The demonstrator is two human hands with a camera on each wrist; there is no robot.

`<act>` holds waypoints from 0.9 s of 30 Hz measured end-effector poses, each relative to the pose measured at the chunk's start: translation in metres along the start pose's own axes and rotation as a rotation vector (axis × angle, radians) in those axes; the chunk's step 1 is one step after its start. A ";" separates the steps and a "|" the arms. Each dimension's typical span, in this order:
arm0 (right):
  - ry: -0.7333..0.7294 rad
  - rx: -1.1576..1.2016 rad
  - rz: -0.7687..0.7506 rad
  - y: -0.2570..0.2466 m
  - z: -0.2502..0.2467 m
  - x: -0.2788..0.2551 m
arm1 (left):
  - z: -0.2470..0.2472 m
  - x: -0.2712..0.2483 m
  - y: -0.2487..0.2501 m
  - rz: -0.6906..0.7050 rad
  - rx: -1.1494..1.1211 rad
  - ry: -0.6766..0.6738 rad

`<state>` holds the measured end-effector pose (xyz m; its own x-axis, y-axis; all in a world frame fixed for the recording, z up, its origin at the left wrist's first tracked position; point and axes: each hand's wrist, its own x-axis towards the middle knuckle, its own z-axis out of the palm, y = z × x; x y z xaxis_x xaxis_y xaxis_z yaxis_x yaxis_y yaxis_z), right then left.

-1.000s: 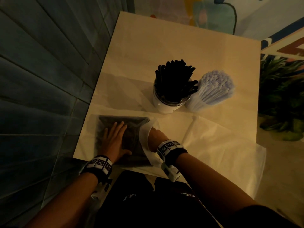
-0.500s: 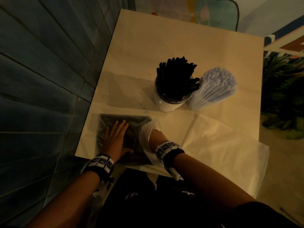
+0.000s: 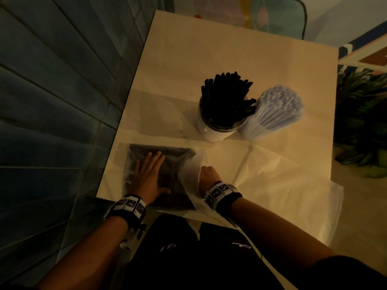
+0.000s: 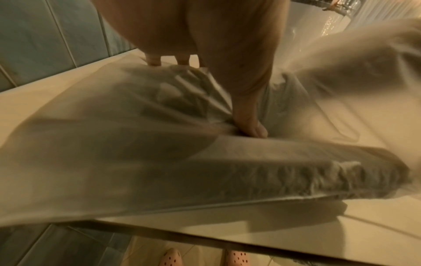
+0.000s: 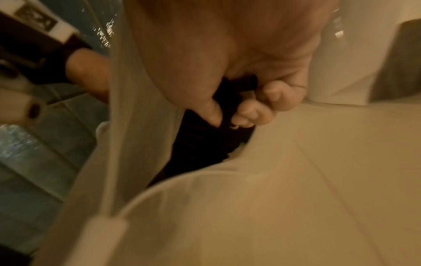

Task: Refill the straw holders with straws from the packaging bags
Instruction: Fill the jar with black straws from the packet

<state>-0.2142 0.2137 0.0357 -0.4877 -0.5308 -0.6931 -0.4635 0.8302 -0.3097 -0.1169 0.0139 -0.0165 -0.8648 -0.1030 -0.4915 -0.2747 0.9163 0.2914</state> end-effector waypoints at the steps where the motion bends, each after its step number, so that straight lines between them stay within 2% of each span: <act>1: 0.011 -0.015 0.004 0.005 -0.001 -0.002 | 0.000 0.001 0.000 -0.002 -0.008 -0.005; 6: 0.107 -0.078 0.060 0.033 0.006 -0.010 | -0.001 0.004 -0.001 -0.019 -0.007 -0.026; 10: 0.209 -0.194 -0.103 0.024 0.009 -0.011 | -0.001 0.007 -0.001 -0.027 0.012 -0.036; 13: 0.168 -0.192 -0.192 0.006 0.008 -0.006 | -0.002 0.007 0.001 -0.027 0.020 -0.041; 17: 0.129 -0.107 -0.161 -0.006 0.014 0.011 | -0.001 0.008 0.002 -0.036 0.037 -0.053; 23: 0.132 -0.129 -0.057 -0.008 0.017 0.022 | -0.001 0.008 0.001 -0.026 0.032 -0.043; 27: 0.105 -0.068 -0.088 -0.005 0.016 0.021 | -0.001 0.009 0.002 -0.032 0.037 -0.046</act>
<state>-0.2100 0.2013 0.0125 -0.5163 -0.6190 -0.5918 -0.5550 0.7681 -0.3193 -0.1261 0.0146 -0.0196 -0.8356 -0.1154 -0.5371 -0.2852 0.9267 0.2445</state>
